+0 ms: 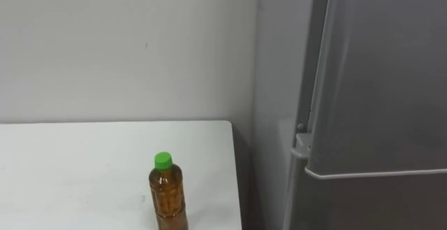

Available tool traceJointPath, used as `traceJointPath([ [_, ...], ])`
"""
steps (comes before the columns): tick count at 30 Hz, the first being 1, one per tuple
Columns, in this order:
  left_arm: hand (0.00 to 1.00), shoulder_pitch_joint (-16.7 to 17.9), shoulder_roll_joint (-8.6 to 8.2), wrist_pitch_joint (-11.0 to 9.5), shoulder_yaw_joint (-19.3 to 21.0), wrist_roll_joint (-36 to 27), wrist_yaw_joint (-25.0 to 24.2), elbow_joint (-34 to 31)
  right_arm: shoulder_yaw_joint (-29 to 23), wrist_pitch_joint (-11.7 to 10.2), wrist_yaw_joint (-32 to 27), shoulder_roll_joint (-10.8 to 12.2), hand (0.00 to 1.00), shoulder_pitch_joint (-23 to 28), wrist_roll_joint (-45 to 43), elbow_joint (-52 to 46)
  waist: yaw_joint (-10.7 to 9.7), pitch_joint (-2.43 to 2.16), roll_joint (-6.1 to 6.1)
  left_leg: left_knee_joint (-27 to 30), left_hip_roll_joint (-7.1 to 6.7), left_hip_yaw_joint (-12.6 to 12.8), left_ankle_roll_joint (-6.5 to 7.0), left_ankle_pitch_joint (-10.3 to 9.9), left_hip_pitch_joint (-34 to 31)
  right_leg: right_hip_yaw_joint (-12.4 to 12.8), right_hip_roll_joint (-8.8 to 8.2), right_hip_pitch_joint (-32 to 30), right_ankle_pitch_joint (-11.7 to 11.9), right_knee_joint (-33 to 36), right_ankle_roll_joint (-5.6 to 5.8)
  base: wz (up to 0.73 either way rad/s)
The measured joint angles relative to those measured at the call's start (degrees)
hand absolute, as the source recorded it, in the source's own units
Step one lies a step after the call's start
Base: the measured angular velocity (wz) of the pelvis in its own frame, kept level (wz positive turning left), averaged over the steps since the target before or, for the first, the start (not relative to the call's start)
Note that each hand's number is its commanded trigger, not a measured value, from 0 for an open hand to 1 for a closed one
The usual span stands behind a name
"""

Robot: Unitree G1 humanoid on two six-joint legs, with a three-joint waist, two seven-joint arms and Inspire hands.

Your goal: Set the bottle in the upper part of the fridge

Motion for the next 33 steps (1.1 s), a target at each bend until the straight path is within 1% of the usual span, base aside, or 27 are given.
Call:
traceJointPath([
  [1, 0.00, 0.07, 0.00, -0.18, 0.34, -1.13, 0.37, -0.53, 0.04, 0.01, -0.06, 0.00, 0.00, -0.01, -0.01, 0.00, 0.04, 0.00, -0.03, 0.00, -0.01, 0.00, 0.00, 0.00, 0.01, 0.00, -0.01, 0.01, 0.00, 0.00, 0.00, 0.00],
  [2, 0.00, 0.09, 0.02, -0.82, 1.25, -3.39, 1.15, -0.98, 0.04, 0.07, -0.25, 0.00, 0.00, -0.01, -0.02, -0.01, 0.11, 0.01, -0.06, 0.00, -0.01, 0.00, 0.00, 0.00, 0.06, -0.03, -0.01, 0.09, 0.00, -0.04, 0.00, 0.00],
  [4, 0.00, -0.25, 0.16, -1.14, 2.00, -6.57, 2.08, -1.82, 0.03, 0.09, -0.39, 0.00, 0.00, 0.03, -0.12, -0.04, 0.10, 0.03, -0.03, -0.01, 0.03, 0.01, 0.00, 0.00, 0.27, 0.00, -0.01, 0.26, 0.00, -0.09, 0.01, 0.00],
  [6, 0.00, -0.68, 0.35, -2.35, 3.53, -10.50, 3.01, -2.32, -0.06, 0.08, -0.33, -0.02, 0.00, -0.05, -0.60, -0.01, 0.09, 0.03, -0.04, -0.04, 0.02, 0.07, 0.00, 0.00, 0.50, 0.02, -0.10, 0.39, -0.01, -0.10, 0.01, 0.00],
  [7, 0.00, -1.03, 0.46, -2.65, 3.61, -11.29, 3.29, -2.68, -0.08, 0.07, -0.30, -0.02, 0.00, -0.07, -0.70, -0.02, 0.07, 0.03, -0.05, -0.04, 0.02, 0.06, 0.00, 0.00, 0.58, 0.03, -0.11, 0.38, -0.01, -0.09, 0.01, 0.00],
  [8, 0.00, -1.14, 0.62, -3.41, 3.96, -12.58, 3.92, -3.47, -0.38, 0.05, -0.17, -0.02, 0.00, -0.07, -0.78, 0.08, 0.11, 0.03, -0.04, -0.05, 0.04, 0.06, 0.00, 0.00, 0.64, 0.09, -0.10, 0.33, -0.01, -0.09, 0.02, 0.00],
  [9, 0.00, -1.24, 0.64, -3.78, 4.96, -13.75, 4.38, -4.44, -1.00, 0.12, 0.16, -0.04, 0.00, 0.03, -0.78, 0.14, 0.10, 0.03, 0.01, -0.06, 0.06, 0.06, 0.00, 0.00, 0.64, 0.12, -0.10, 0.31, -0.01, -0.06, 0.01, 0.00],
  [10, 0.00, -1.17, 0.64, -3.80, 5.60, -14.41, 4.51, -5.27, -1.23, 0.13, 0.25, -0.07, 0.00, 0.17, -0.78, 0.04, 0.12, 0.03, 0.02, -0.08, 0.07, 0.12, 0.00, 0.00, 0.64, 0.13, -0.10, 0.29, -0.01, -0.02, 0.01, 0.00],
  [12, 0.00, -1.01, 0.67, -4.09, 7.76, -17.92, 6.05, -8.75, -2.42, 0.16, 0.24, -0.22, 0.00, 0.45, -0.84, -0.15, 0.25, -0.15, 0.35, -0.37, 0.09, 0.19, 0.00, 0.00, 0.83, 0.36, -0.08, 0.21, -0.01, 0.05, 0.02, -0.02],
  [13, 0.00, -0.99, 0.71, -4.42, 8.20, -18.73, 6.58, -9.41, -2.66, 0.17, 0.24, -0.27, 0.00, 0.56, -0.85, -0.15, 0.30, -0.15, 0.36, -0.56, 0.08, 0.20, 0.00, 0.00, 0.93, 0.45, -0.06, 0.24, -0.01, 0.08, 0.01, -0.07],
  [14, 0.00, -1.00, 0.71, -5.30, 9.42, -20.30, 7.50, -10.44, -3.77, 0.17, 0.25, -0.31, 0.00, 0.69, -1.12, -0.21, 0.38, -0.15, 0.49, -0.82, 0.08, 0.23, 0.00, 0.00, 1.15, 0.71, 0.01, 0.41, -0.01, 0.14, 0.01, -0.09],
  [15, 0.00, -0.91, 0.70, -5.70, 10.22, -21.90, 8.49, -11.90, -4.90, 0.13, 0.20, -0.36, 0.00, 1.13, -2.02, -0.60, 0.49, -0.35, 0.97, -0.95, 0.02, 0.31, 0.00, 0.00, 1.46, 0.82, 0.01, 0.59, -0.01, 0.13, 0.02, -0.08],
  [16, 0.00, -0.74, 0.71, -5.91, 10.29, -22.85, 9.08, -12.88, -5.37, 0.07, 0.21, -0.41, 0.00, 1.28, -2.39, -0.71, 0.49, -0.37, 1.09, -0.98, 0.06, 0.31, 0.00, 0.00, 1.52, 0.80, 0.08, 0.63, -0.02, 0.11, 0.03, -0.04],
  [17, 0.00, -0.54, 0.70, -6.15, 10.40, -24.69, 9.70, -15.27, -6.33, 0.06, 0.16, -0.41, 0.00, 1.35, -2.68, -0.68, 0.45, -0.35, 1.32, -1.02, 0.06, 0.29, 0.01, 0.00, 1.49, 0.61, 0.06, 0.62, 0.00, 0.04, 0.06, 0.00],
  [19, 0.00, -0.53, 0.69, -7.23, 10.40, -26.68, 10.68, -18.46, -6.79, 0.01, 0.00, -0.41, 0.00, 1.35, -3.01, -0.68, 0.46, -0.35, 1.53, -1.07, 0.04, 0.26, 0.01, 0.00, 1.46, 0.29, 0.00, 0.61, 0.01, 0.07, 0.08, 0.00],
  [21, 0.00, -0.47, 0.69, -8.70, 10.17, -29.06, 11.92, -23.27, -6.79, -0.23, -0.62, -0.44, 0.00, 1.26, -3.20, -0.84, 0.47, -0.31, 1.87, -1.14, 0.05, 0.27, 0.01, 0.00, 1.57, 0.28, 0.01, 0.63, 0.01, 0.13, 0.09, 0.00],
  [23, 0.00, -0.93, 0.71, -10.25, 10.09, -30.38, 12.85, -24.96, -6.80, -0.69, -1.06, -0.55, 0.00, 1.24, -4.13, -0.89, 0.47, -0.13, 2.04, -1.31, 0.06, 0.31, 0.01, 0.00, 1.65, 0.45, 0.06, 0.59, 0.01, 0.22, 0.09, -0.03],
  [25, 0.00, -0.86, 0.69, -10.44, 10.10, -30.38, 13.93, -28.00, -6.82, -0.95, -1.22, -0.60, 0.00, 1.33, -4.99, -1.47, 0.35, -0.06, 2.27, -1.36, 0.11, 0.15, 0.01, 0.00, 1.55, 0.72, 0.10, 0.42, 0.01, 0.42, 0.09, -0.05],
  [26, 0.00, -0.85, 0.69, -10.46, 10.11, -30.34, 14.61, -31.20, -6.83, -1.11, -1.21, -0.61, 0.00, 1.36, -5.08, -1.73, 0.38, -0.09, 2.35, -1.35, 0.12, 0.10, 0.01, 0.00, 1.30, 0.67, 0.09, 0.18, 0.01, 0.87, 0.09, 0.00],
  [27, 0.00, -0.81, 0.71, -10.64, 10.12, -30.30, 15.20, -34.97, -6.83, -1.18, -1.19, -0.61, 0.00, 1.42, -5.32, -2.09, 0.77, -0.14, 2.06, -1.30, 0.08, 0.10, 0.01, 0.00, 1.08, 0.65, 0.08, -0.41, 0.01, 1.22, 0.09, 0.00],
  [28, 0.00, -0.84, 0.71, -10.91, 10.11, -30.20, 15.40, -36.66, -6.83, -1.21, -1.18, -0.61, 0.00, 1.43, -5.48, -2.18, 0.92, -0.18, 2.35, -1.28, 0.08, 0.10, 0.01, 0.01, 1.00, 0.68, 0.08, -0.46, 0.01, 1.22, 0.09, -0.04],
  [29, 0.00, -0.97, 0.73, -11.87, 10.11, -30.07, 15.68, -39.15, -6.83, -1.24, -1.19, -0.62, 0.00, 1.49, -5.92, -2.33, 1.17, -0.14, 2.06, -1.25, 0.07, 0.09, 0.02, 0.01, 1.01, 0.68, 0.06, -0.47, 0.01, 1.22, 0.08, -0.05],
  [30, 0.00, -1.16, 0.80, -12.30, 10.11, -30.05, 15.98, -41.09, -6.83, -1.26, -1.20, -0.64, 0.00, 1.83, -5.96, -2.47, 1.38, -0.16, 2.09, -1.23, 0.07, 0.08, 0.02, 0.02, 1.34, 0.74, 0.03, -0.34, 0.01, 1.20, 0.08, -0.04],
  [31, 0.00, -1.21, 0.87, -12.32, 10.11, -30.05, 16.29, -41.95, -6.82, -1.25, -1.21, -0.64, 0.00, 1.84, -5.96, -2.53, 1.46, -0.13, 2.07, -1.24, 0.07, 0.07, 0.02, 0.02, 1.53, 0.80, 0.03, -0.24, 0.01, 1.18, 0.09, -0.06],
  [32, 0.00, -1.19, 1.03, -12.31, 10.16, -30.28, 17.09, -43.97, -6.81, -1.25, -1.19, -0.59, 0.00, 2.40, -5.98, -2.90, 1.53, -0.13, 2.30, -1.24, 0.07, 0.02, 0.03, 0.01, 1.66, 0.89, 0.03, 0.00, 0.01, 1.08, 0.09, 0.00],
  [33, 0.00, -1.20, 1.08, -12.31, 10.41, -30.41, 17.93, -46.62, -6.81, -1.25, -1.18, -0.45, 0.00, 2.68, -5.71, -3.25, 1.54, -0.13, 2.27, -1.26, 0.04, -0.18, 0.03, 0.01, 1.63, 0.88, 0.03, 0.21, 0.01, 0.96, 0.09, 0.00],
])
